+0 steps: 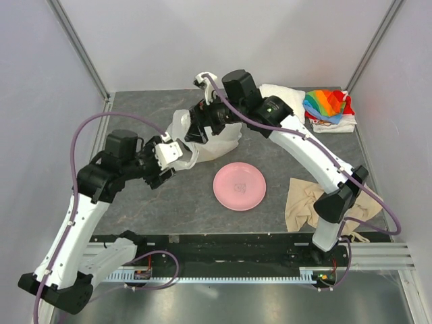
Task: Take the fake fruits out of the plastic bag
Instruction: Adjust the plastic bag at the center of the board, then take out the fake fruit from the plastic bag, then place the fake fruit on the plate.
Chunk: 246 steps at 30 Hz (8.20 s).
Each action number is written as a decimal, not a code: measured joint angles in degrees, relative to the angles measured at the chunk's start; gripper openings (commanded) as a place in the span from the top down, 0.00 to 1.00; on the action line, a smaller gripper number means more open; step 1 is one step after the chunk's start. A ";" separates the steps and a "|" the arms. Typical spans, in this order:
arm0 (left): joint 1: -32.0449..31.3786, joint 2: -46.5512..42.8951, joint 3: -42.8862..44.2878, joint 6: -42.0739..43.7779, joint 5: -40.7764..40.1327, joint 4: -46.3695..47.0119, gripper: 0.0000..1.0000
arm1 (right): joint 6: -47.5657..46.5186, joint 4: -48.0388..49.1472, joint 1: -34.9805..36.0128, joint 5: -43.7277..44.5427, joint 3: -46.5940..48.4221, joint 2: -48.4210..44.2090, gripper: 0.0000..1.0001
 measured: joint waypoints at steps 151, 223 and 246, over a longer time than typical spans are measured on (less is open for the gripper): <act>23.04 8.98 -19.78 -54.47 20.13 24.39 0.90 | -16.57 17.94 -3.45 19.91 -9.77 25.73 0.45; 24.87 16.46 -0.52 -56.17 15.82 29.79 0.98 | -42.27 10.38 4.94 16.65 -48.89 -18.69 1.00; 25.44 16.44 -1.18 -55.76 15.65 29.64 0.98 | -37.31 15.96 4.94 20.17 -53.57 -12.50 0.74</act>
